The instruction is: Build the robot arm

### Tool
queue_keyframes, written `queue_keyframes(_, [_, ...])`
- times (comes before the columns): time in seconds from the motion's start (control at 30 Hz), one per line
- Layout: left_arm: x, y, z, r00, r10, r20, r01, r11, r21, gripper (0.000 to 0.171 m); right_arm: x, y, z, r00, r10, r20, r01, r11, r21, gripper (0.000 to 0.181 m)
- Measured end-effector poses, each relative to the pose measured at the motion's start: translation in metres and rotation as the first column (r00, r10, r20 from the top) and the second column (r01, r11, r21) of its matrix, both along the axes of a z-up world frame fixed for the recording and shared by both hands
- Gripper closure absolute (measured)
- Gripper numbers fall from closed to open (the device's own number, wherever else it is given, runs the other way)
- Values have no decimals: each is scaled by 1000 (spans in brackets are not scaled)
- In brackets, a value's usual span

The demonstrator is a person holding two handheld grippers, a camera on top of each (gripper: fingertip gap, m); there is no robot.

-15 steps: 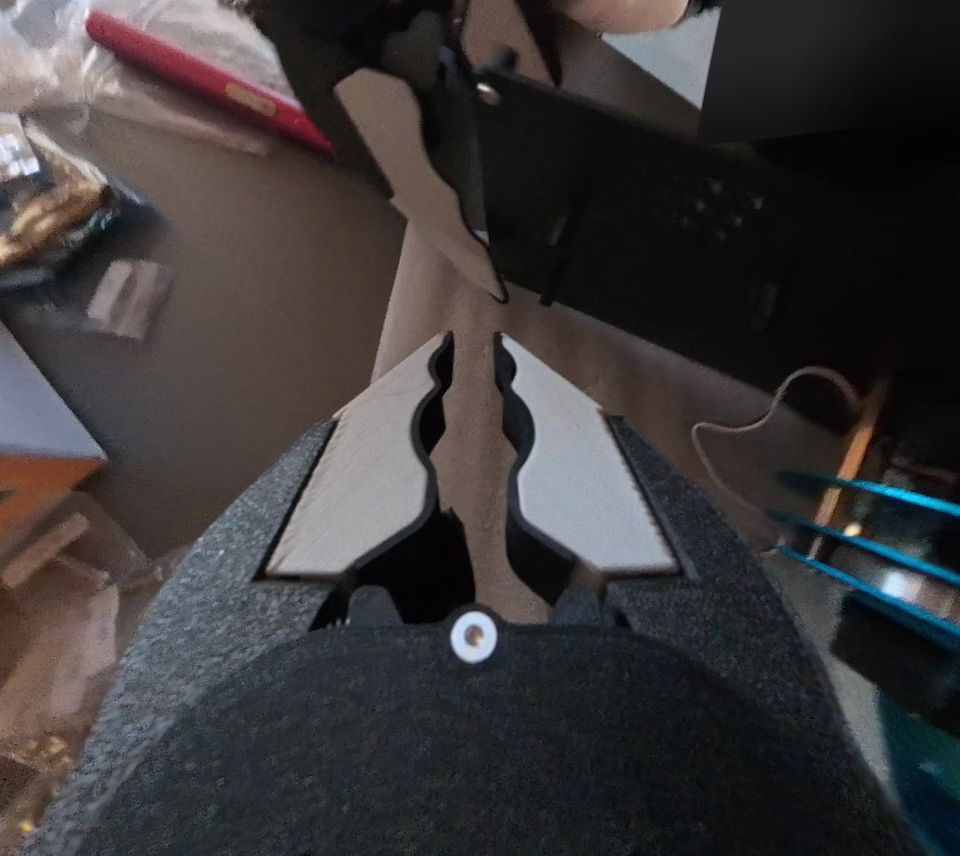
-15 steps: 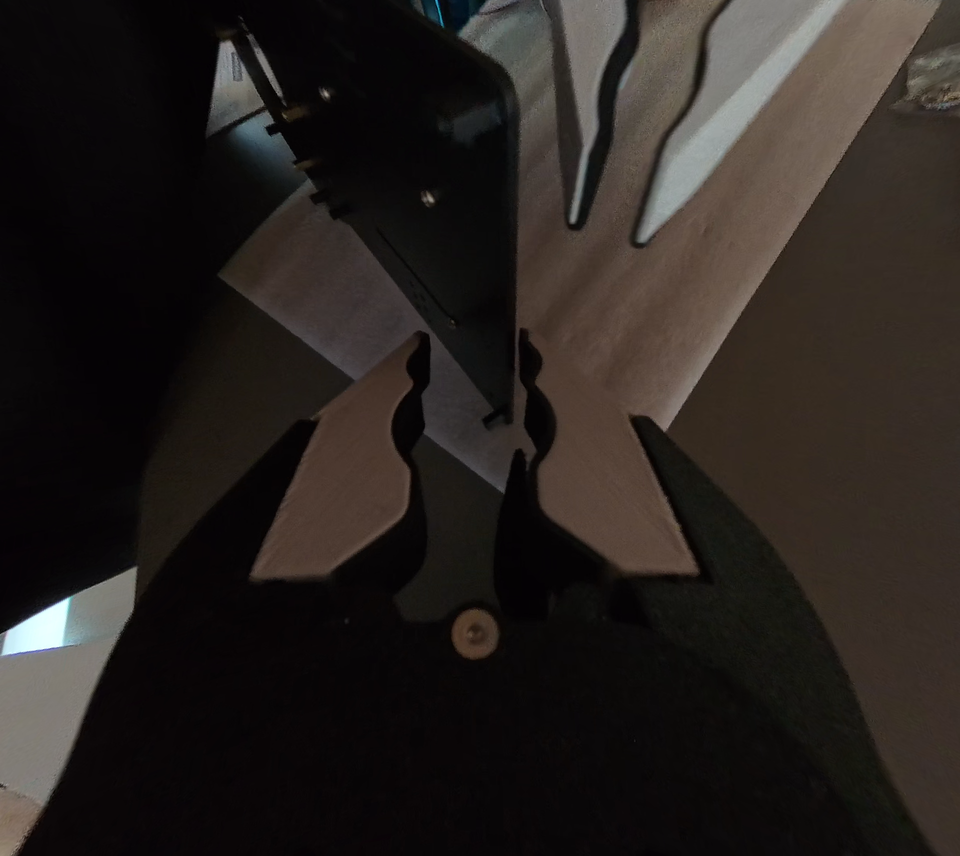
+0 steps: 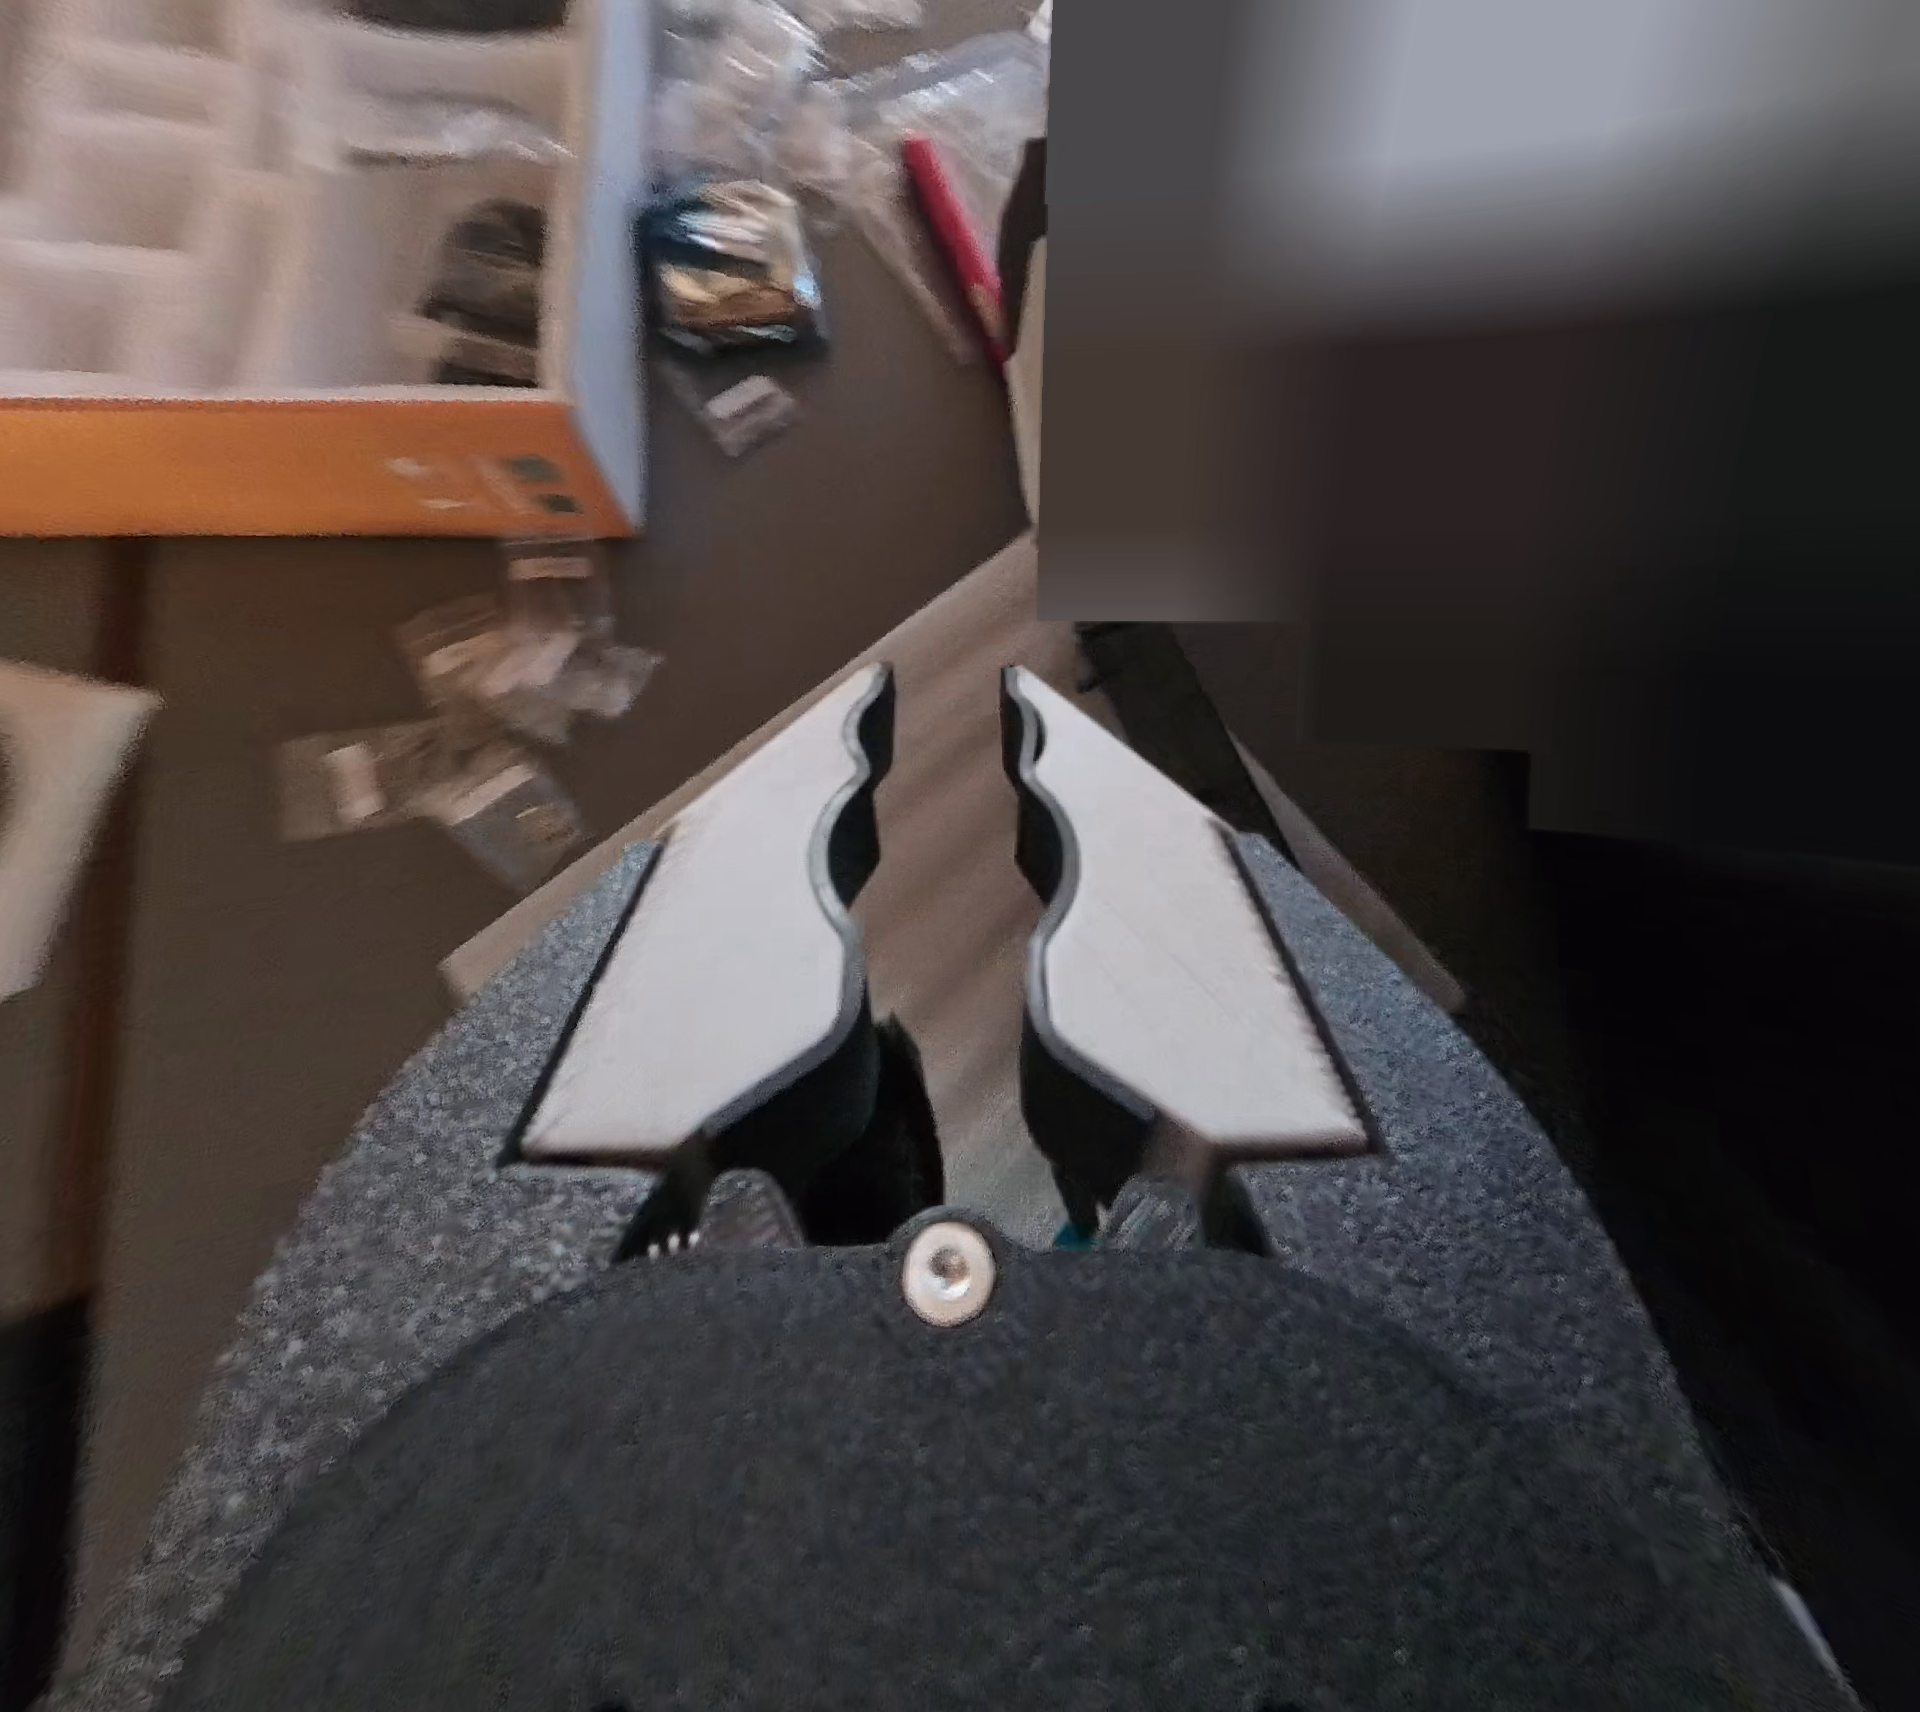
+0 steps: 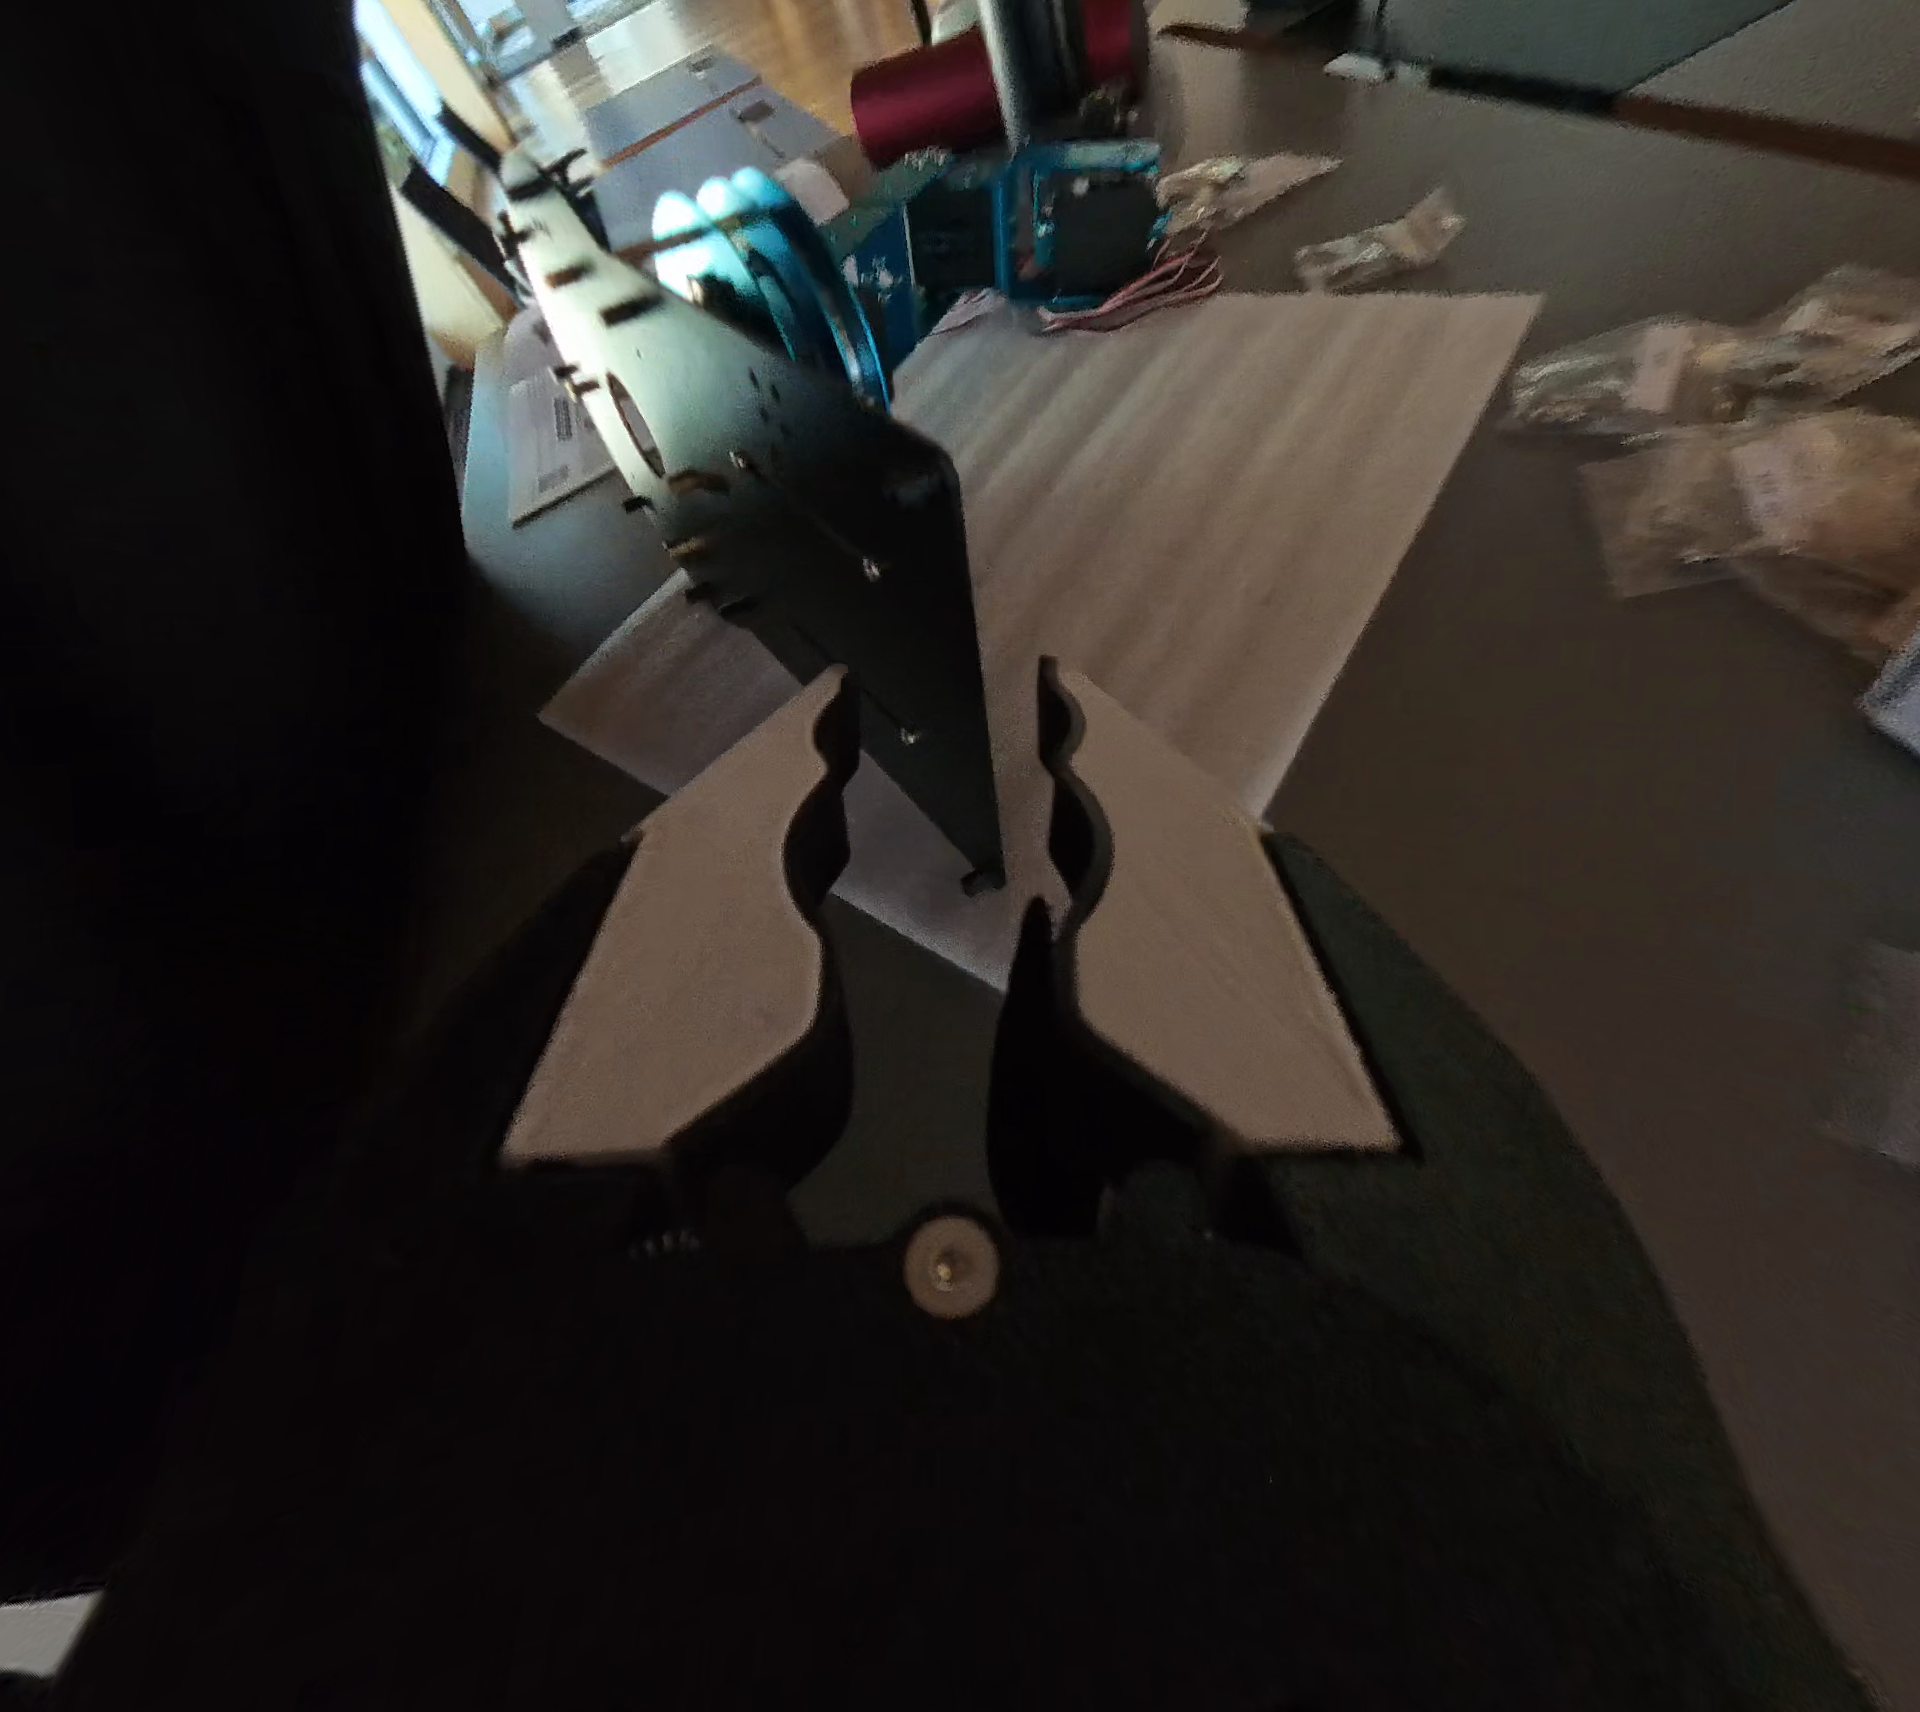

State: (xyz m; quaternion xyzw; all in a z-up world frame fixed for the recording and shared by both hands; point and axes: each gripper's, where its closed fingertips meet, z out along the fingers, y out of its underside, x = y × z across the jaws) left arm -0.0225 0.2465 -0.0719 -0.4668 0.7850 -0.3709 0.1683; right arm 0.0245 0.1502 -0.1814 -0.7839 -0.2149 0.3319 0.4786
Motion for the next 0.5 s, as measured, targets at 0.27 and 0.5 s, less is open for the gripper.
queue_keyframes(0.27, [-125,2,69,862,421,284,-438,899,-4,152,31,-1,69,984,160,79,-170,974,146,148])
queue_keyframes(0.5, [-197,-64,39,519,728,449,-713,658,-242,153,8,-3,-33,780,613,130,-566,778,-275,125])
